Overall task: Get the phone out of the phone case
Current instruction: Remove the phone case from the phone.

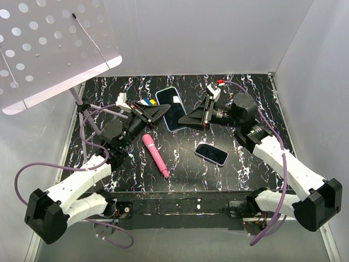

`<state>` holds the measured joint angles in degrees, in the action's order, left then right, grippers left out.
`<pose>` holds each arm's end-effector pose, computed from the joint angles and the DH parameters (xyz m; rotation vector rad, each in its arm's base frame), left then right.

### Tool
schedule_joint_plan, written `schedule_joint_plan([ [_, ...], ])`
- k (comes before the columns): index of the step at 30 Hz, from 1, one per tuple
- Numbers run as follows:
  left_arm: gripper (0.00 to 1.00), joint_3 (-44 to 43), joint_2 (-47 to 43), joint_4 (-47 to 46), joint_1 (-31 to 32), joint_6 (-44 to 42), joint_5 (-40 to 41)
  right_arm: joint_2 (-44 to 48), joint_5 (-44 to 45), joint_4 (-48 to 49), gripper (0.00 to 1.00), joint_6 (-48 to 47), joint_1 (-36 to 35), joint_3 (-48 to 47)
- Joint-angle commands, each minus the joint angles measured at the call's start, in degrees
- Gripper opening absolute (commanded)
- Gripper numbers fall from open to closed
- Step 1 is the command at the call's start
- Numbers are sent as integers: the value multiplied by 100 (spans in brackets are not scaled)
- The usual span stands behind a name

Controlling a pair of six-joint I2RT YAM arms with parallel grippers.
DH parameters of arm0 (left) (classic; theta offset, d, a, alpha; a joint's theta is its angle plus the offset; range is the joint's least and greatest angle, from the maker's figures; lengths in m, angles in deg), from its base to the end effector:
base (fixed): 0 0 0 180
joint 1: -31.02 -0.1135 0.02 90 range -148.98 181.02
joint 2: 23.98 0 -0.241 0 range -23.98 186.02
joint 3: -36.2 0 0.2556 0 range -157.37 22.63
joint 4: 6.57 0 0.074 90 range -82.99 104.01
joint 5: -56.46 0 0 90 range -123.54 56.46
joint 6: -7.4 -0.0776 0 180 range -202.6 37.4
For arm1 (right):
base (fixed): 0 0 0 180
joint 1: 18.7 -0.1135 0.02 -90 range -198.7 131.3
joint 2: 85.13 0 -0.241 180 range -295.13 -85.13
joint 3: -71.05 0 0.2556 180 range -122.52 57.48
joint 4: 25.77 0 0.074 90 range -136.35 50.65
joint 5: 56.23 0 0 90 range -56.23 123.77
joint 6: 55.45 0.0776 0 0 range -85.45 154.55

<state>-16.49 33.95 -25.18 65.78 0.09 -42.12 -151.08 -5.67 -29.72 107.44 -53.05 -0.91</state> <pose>0.2343 -0.1767 0.3292 -0.5075 1.5131 -1.7804 0.2280 0.2155 0.3652 -0.0376 1.9349 1.8997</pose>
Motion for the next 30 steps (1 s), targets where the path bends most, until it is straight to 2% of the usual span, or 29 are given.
schedule_joint_plan([
  [1, 0, -430, -10, -246, 505, -112, -908, -146, 279, 663, 21, 147, -2, -68],
  [5, 0, -904, 8, 1087, 514, -937, -1137, -50, 174, 769, 1, 217, 16, 56],
  [6, 9, -1027, -53, 1474, 523, -1183, -1094, 3, 139, 769, 1, 226, 33, 82],
  [7, 28, -1115, -124, 1896, 523, -1534, -989, 73, 112, 760, 1, 279, 77, 126],
  [9, 52, -1134, -325, 2364, 514, -1896, -839, 240, 112, 760, 1, 419, 173, 231],
  [11, 68, -1064, -562, 2707, 514, -2151, -620, 390, 60, 803, 1, 638, 305, 345],
  [14, 80, -897, -862, 2919, 514, -2415, -478, 487, -116, 1163, 1, 1034, 543, 512],
  [18, 83, -695, -977, 2754, 523, -2478, -679, 540, -213, 1550, 1, 1474, 754, 697],
  [23, 79, -413, -652, 1690, 645, -2249, -1251, 531, -126, 2314, 1, 2229, 781, 969],
  [28, 82, -659, -397, 1961, 909, -2661, -945, 539, 33, 2763, 1, 2722, 781, 1172],
  [30, 79, -685, -344, 1936, 944, -2706, -786, 592, 138, 2843, 1, 2828, 781, 1277],
])
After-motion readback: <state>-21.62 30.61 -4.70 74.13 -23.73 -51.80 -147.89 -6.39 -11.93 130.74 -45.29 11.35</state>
